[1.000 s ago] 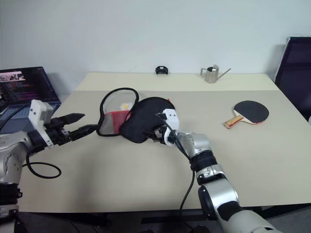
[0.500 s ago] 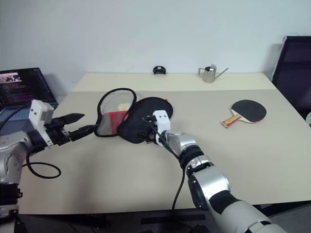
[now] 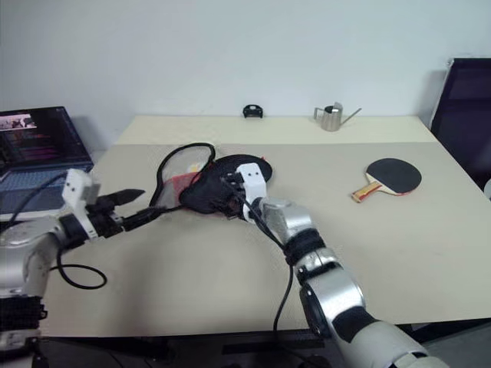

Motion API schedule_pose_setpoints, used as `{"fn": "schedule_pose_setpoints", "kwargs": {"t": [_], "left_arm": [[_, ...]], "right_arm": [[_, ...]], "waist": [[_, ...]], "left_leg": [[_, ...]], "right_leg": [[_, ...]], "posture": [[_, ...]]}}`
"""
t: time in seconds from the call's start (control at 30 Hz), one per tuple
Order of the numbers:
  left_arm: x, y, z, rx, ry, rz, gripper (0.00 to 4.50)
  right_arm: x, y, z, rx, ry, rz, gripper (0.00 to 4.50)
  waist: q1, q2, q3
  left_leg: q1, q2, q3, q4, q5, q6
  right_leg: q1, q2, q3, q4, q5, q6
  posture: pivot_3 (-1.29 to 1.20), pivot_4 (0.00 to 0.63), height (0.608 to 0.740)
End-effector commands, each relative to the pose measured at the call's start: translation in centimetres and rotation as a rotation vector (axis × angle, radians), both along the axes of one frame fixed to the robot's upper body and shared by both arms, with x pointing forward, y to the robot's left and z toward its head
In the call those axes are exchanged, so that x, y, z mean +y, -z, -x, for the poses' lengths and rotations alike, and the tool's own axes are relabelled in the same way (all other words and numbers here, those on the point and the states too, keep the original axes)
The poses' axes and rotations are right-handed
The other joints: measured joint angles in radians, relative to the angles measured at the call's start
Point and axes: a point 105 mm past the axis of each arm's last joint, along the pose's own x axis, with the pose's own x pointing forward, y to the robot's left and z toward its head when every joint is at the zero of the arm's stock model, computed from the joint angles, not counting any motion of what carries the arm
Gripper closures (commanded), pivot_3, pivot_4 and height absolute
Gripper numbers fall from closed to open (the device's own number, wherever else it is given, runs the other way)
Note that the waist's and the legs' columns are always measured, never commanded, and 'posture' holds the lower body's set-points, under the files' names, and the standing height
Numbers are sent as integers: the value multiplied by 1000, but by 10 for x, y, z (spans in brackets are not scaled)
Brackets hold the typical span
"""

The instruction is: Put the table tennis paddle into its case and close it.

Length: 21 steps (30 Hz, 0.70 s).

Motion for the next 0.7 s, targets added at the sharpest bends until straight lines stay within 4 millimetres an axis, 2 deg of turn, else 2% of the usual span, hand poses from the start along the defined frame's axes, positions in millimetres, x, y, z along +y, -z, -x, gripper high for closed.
{"fn": "schedule_pose_setpoints", "kwargs": {"t": [0.03, 0.3, 0.43, 0.7], "left_arm": [[-12, -7, -3, -42, 31, -8, 0], [-34, 2, -15, -6, 74, 39, 0], [-45, 19, -25, 71, 54, 107, 0], [-44, 43, -28, 158, -55, 188, 0]], "right_arm": [[-21, -10, 19, -22, -27, 11, 51], [-63, -35, 30, -60, 49, -17, 51], [-86, -60, 37, -122, 48, -18, 51], [-126, -83, 39, -177, 102, 11, 51]], "waist": [[4, 0, 0], [-2, -1, 0], [3, -1, 0], [2, -1, 0]], "left_leg": [[-1, 0, 0, 0, 0, 0], [2, 1, 0, 1, 0, 1], [2, 0, 0, 1, 0, 1], [2, 0, 0, 2, 0, 1]], "right_leg": [[0, 0, 0, -1, 0, 0], [-1, 1, 1, 6, 0, 0], [-1, 1, 1, 6, 0, 0], [0, 1, 1, 5, 0, 0]], "posture": [[0, 150, 740], [0, 150, 740], [0, 150, 740], [0, 150, 740]]}}
